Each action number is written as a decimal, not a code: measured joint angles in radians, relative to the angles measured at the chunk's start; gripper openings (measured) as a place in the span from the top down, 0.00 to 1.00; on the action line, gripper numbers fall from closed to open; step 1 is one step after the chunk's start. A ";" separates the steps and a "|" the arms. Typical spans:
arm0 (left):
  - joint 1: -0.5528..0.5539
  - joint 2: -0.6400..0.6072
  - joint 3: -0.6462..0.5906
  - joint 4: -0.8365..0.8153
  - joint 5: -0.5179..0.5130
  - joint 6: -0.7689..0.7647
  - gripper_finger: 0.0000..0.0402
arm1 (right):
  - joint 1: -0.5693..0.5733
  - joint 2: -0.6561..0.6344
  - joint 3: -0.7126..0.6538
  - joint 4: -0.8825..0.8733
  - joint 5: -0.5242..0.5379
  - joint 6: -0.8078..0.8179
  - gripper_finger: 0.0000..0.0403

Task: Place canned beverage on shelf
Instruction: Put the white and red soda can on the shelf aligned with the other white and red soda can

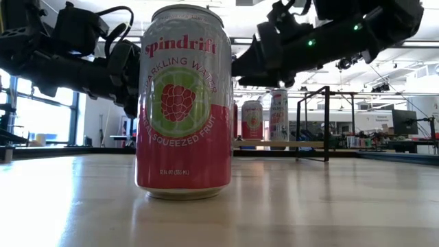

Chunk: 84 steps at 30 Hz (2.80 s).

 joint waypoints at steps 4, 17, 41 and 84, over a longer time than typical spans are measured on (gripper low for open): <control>0.000 0.000 0.000 0.000 0.000 0.000 0.02 | -0.016 0.048 0.000 0.086 0.042 -0.021 0.18; 0.000 0.000 0.000 0.000 0.000 0.000 0.02 | -0.065 0.148 0.085 0.137 -0.045 0.002 0.18; -0.001 0.000 0.001 -0.001 0.001 -0.009 0.02 | -0.064 0.163 0.178 0.023 0.034 -0.069 0.41; 0.000 0.000 0.001 -0.001 0.058 -0.010 0.02 | -0.974 -0.497 0.165 -0.782 -1.215 -0.532 0.41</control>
